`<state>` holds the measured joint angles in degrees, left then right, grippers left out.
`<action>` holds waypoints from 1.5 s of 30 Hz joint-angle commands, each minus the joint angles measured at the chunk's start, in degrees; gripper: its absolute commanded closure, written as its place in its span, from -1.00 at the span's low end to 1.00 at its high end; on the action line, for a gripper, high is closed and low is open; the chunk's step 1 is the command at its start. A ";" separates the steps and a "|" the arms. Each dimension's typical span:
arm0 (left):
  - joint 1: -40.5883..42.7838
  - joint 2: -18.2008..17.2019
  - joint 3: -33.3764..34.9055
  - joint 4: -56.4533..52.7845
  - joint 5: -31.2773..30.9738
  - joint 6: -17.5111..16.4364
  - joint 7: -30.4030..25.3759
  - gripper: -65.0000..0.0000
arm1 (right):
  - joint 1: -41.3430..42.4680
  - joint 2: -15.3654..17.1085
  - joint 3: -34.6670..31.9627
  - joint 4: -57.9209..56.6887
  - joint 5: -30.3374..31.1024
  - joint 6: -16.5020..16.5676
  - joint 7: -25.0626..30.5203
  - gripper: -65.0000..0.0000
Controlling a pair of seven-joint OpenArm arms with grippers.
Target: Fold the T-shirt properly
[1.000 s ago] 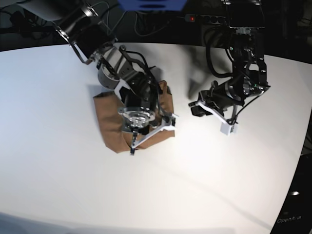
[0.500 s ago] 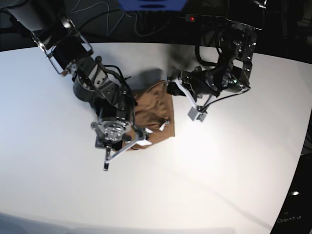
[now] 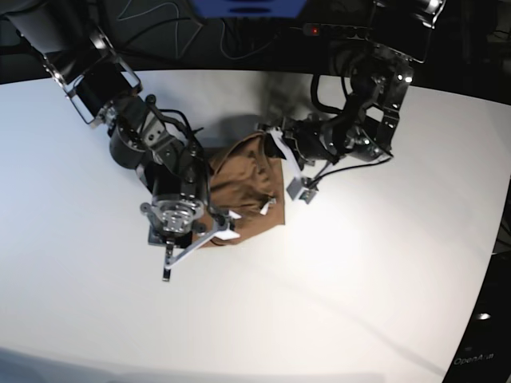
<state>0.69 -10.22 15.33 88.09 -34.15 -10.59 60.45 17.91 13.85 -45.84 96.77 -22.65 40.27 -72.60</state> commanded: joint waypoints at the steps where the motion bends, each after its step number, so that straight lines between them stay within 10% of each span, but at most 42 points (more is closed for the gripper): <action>1: -1.44 0.06 -0.34 -0.31 -0.71 0.08 -0.97 0.92 | 1.38 0.62 0.44 1.03 -1.04 -0.27 -0.50 0.99; 24: -12.78 5.08 -7.38 -21.76 2.11 0.44 -14.34 0.92 | 1.56 3.25 3.78 -2.75 -0.95 -0.27 4.42 0.99; 38: -19.55 8.24 -10.98 -22.12 2.20 0.44 -13.46 0.92 | -4.68 3.25 13.10 -4.42 -0.86 -0.27 9.08 0.99; 45: -14.45 6.66 -11.16 -17.37 2.02 0.44 -3.17 0.92 | -6.00 1.58 13.10 -7.58 -0.86 -0.27 10.75 0.99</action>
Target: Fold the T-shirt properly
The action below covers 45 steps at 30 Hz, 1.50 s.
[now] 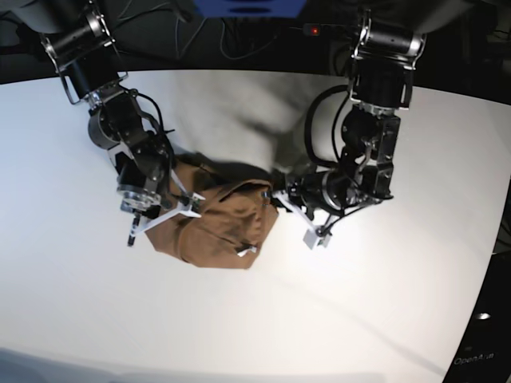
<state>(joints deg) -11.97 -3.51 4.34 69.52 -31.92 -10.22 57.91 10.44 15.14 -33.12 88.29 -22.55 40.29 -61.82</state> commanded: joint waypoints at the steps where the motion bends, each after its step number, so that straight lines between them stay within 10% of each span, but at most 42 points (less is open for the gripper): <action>1: -0.82 -0.40 -0.16 2.70 -0.21 0.06 0.51 0.92 | 1.65 0.20 0.29 0.63 -0.97 -0.29 0.33 0.99; 15: 0.49 1.27 0.10 -0.46 -0.12 0.06 -0.72 0.92 | -2.04 0.12 0.11 1.07 -1.15 -0.29 0.94 0.99; 35: -5.66 2.41 3.53 -9.78 -0.21 0.06 -14.00 0.92 | -8.90 -11.66 -7.27 10.39 -7.48 -0.29 -6.27 0.99; 45: -7.42 0.12 -4.47 -9.69 -0.65 -0.02 -11.45 0.92 | -8.63 -7.80 -8.94 10.57 -9.94 -0.29 -7.67 0.99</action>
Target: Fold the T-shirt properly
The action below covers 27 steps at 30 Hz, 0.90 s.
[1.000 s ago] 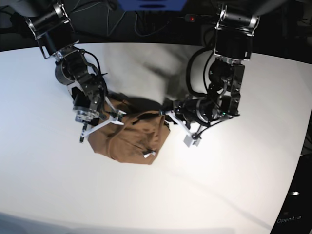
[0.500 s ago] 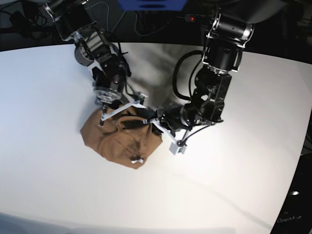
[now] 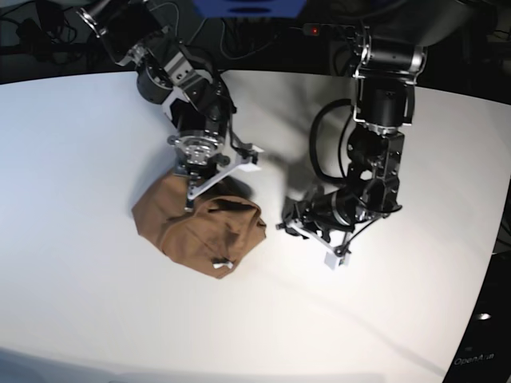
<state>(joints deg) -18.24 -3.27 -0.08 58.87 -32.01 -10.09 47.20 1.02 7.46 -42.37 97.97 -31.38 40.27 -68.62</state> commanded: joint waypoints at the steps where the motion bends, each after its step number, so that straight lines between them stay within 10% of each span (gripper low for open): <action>1: -1.50 -0.82 0.03 1.04 -0.56 -0.33 0.23 0.92 | 0.70 0.49 0.30 0.97 -2.25 -0.27 -0.70 0.99; 16: 5.27 -5.66 5.48 21.17 -0.65 -0.68 19.57 0.92 | 1.05 4.71 3.91 7.04 -6.21 -0.27 -0.96 0.99; 27: 4.75 0.15 14.54 14.40 0.05 -0.15 15.70 0.92 | 2.63 9.20 4.08 6.95 -5.86 -0.27 -0.79 0.99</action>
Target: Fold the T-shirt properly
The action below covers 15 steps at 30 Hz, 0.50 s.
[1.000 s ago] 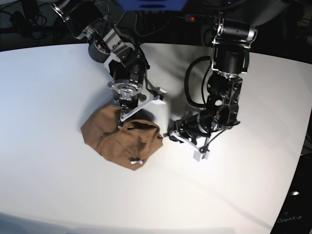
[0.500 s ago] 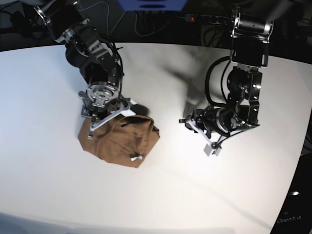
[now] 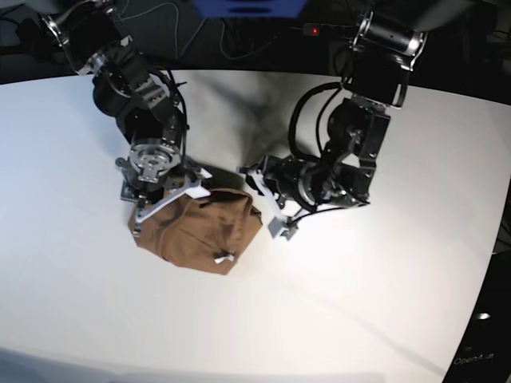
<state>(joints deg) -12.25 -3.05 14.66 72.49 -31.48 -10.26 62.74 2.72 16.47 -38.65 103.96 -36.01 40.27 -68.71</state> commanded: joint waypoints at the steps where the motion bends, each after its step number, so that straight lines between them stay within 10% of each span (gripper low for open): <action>1: -1.95 0.02 0.69 -1.15 0.14 0.02 -1.77 0.92 | 1.02 0.28 0.37 1.22 -1.22 -0.27 -0.79 0.99; 15: -10.56 3.09 1.92 -24.97 2.87 0.11 -20.50 0.92 | -0.66 0.28 9.86 3.33 -1.31 -0.27 -0.61 1.00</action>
<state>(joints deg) -22.57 0.32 16.49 48.03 -33.06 -13.43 40.29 1.08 16.47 -29.23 105.97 -36.23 40.29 -68.62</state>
